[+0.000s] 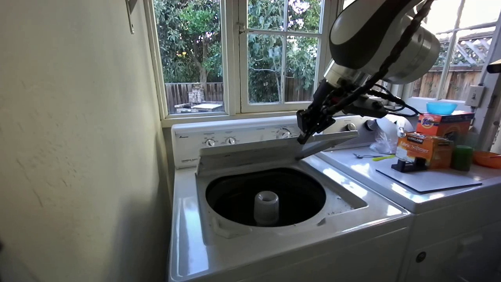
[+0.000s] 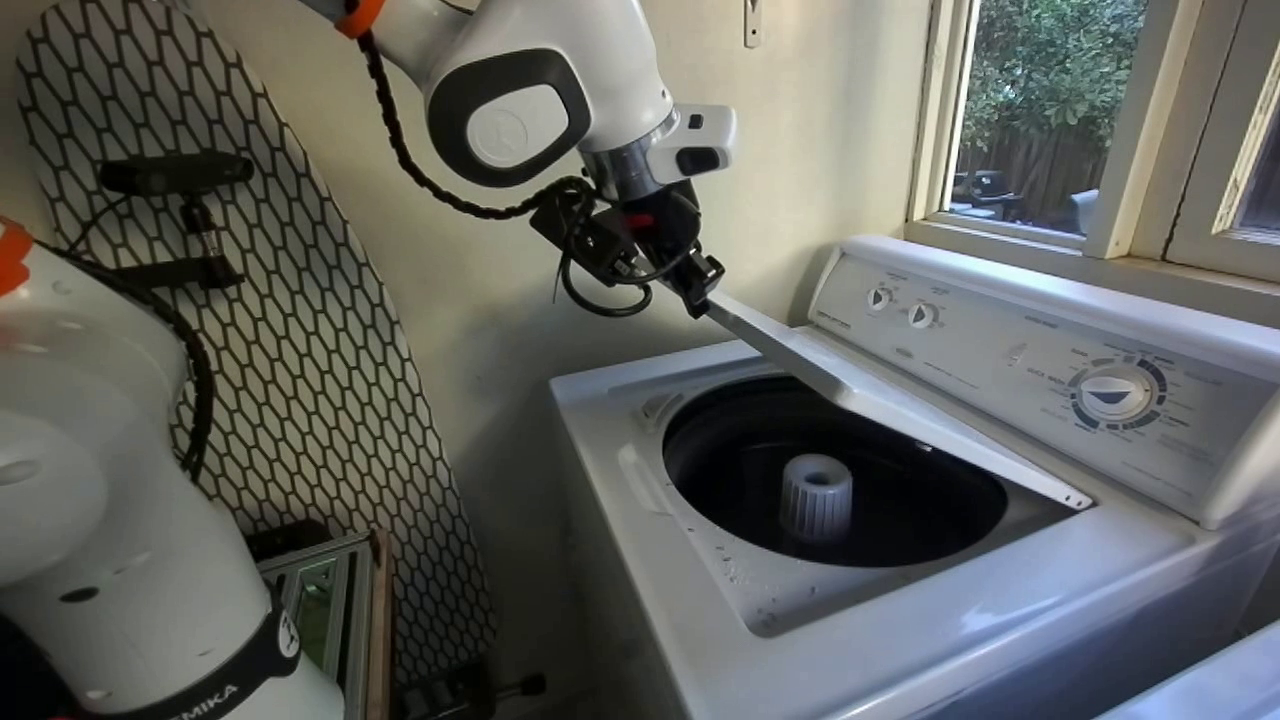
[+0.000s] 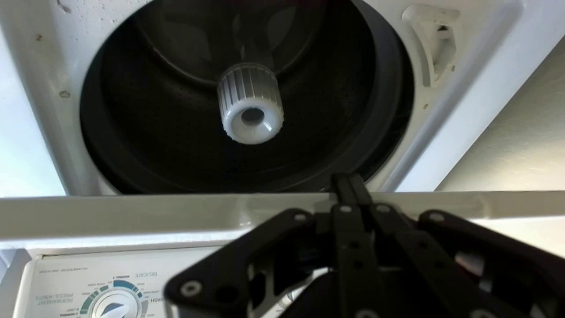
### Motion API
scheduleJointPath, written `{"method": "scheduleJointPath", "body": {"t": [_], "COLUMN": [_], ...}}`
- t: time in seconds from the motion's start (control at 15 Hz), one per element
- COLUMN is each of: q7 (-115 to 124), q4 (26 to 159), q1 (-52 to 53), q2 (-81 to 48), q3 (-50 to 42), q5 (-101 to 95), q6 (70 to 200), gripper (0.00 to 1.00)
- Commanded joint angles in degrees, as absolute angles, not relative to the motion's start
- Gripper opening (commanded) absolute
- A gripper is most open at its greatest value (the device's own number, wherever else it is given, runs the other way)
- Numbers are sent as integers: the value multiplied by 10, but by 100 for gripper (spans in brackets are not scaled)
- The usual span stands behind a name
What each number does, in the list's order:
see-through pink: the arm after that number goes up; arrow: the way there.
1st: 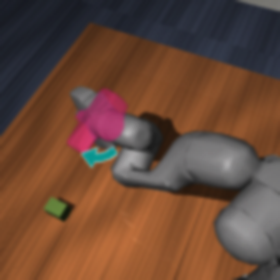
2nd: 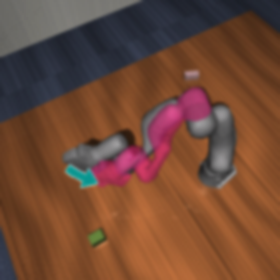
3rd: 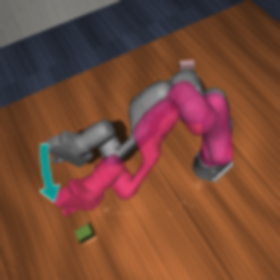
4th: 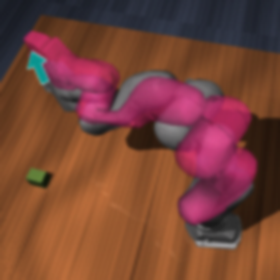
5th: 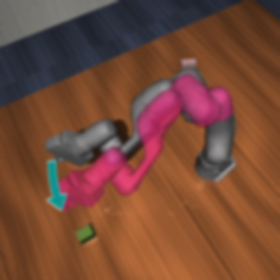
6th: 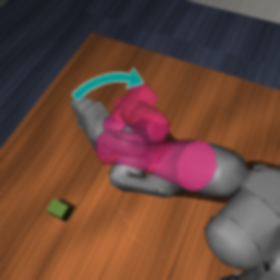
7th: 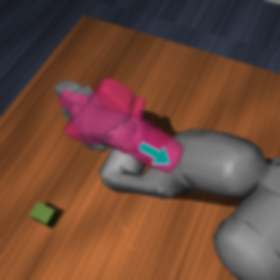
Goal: Open the washing machine
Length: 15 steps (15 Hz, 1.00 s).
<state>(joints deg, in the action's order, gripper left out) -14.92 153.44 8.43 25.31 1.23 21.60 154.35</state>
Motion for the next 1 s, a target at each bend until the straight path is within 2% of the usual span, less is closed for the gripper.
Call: {"method": "scheduleJointPath", "body": {"t": [0.0,0.47,0.93], "q7": [-129,-116,-99], "q4": [1526,1506,1454], "q1": [96,98,100], "q2": [236,232,187], "q3": [-3,-15,-28], "q5": [196,198,186], "q6": [1564,1621,1730], "gripper": [0,0,0]}}
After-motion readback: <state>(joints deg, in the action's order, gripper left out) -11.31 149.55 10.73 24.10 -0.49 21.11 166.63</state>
